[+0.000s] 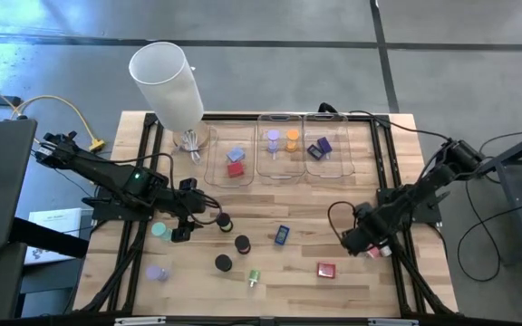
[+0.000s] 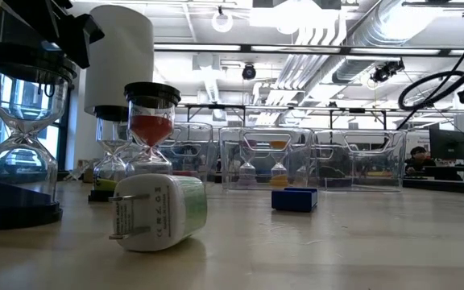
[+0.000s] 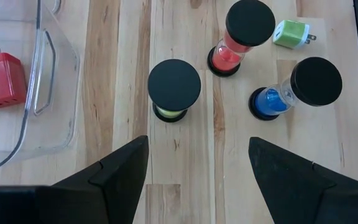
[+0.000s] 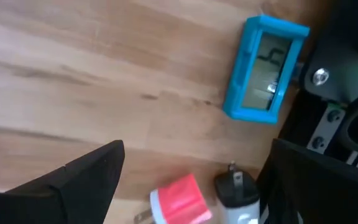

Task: Pick & Place Office items
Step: Put the light blue digital clock into the right transparent bin

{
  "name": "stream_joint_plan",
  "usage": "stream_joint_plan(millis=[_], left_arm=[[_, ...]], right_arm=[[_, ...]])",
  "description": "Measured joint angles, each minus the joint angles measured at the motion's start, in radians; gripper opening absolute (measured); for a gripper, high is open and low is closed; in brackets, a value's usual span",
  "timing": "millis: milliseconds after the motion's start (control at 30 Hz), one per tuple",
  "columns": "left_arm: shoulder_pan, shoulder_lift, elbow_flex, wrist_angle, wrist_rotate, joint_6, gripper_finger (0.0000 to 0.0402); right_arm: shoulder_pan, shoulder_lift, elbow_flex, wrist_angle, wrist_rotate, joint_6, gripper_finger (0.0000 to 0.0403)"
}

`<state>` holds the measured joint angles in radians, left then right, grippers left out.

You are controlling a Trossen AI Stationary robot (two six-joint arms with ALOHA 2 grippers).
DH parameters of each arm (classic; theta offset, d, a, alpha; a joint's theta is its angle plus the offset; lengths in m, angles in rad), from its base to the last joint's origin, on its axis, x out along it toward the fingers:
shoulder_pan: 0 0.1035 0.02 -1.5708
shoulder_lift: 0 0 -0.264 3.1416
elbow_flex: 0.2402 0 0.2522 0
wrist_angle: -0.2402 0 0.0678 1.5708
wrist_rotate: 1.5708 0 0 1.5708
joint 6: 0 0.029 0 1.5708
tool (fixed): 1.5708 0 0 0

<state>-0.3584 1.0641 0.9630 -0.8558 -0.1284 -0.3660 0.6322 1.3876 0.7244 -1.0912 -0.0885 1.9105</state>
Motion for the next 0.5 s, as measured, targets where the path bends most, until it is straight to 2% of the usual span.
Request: stream_joint_plan(millis=[300, 500], left_arm=[[0.0, 0.0, 0.0, 0.0, 0.0, 0.0, 0.0271], [0.0, 0.0, -0.02, 0.001, 0.0, 0.0, 0.0271]], right_arm=[[-0.013, 0.0, -0.064, 0.042, -0.043, -0.024, 0.0395], [-0.013, 0.0, -0.073, 0.059, -0.032, -0.06, 0.0395]])
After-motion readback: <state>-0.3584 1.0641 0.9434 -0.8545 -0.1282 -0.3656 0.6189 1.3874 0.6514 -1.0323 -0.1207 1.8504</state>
